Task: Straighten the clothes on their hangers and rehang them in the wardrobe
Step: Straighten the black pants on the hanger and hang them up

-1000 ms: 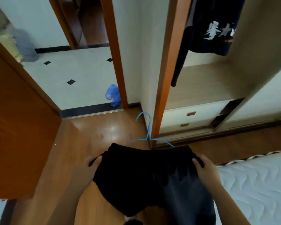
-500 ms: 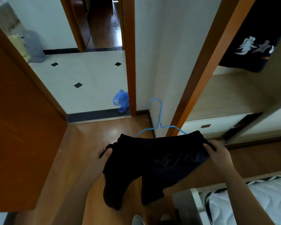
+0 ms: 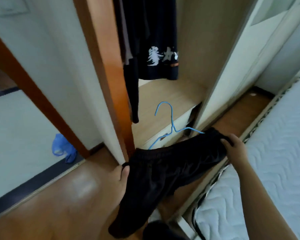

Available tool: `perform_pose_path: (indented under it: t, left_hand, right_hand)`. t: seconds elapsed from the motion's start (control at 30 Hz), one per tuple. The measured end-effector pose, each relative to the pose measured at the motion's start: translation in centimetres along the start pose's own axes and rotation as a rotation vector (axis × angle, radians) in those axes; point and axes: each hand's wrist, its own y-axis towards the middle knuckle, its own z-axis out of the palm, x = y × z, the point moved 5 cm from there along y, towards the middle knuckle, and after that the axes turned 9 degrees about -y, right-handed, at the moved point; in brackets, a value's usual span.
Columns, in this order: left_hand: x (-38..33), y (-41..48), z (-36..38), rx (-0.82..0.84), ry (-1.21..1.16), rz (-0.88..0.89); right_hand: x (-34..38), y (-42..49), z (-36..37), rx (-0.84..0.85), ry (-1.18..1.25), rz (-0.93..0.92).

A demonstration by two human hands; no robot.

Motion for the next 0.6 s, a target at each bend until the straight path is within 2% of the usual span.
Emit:
perform_pose_path:
  t: [0.1, 0.37, 0.6]
  left_hand:
    - [-4.8, 4.5, 3.6, 0.097, 0.040, 0.128]
    - [-18.6, 13.2, 11.1, 0.118, 0.056, 0.526]
    - [-28.4, 18.7, 16.9, 0.163, 0.103, 0.748]
  right_hand:
    - [-2.9, 2.7, -2.9, -0.106, -0.008, 0.129]
    - [-7.0, 9.0, -11.1, -0.355, -0.043, 0.330]
    - [-9.7, 11.0, -16.6, -0.426, -0.025, 0.435]
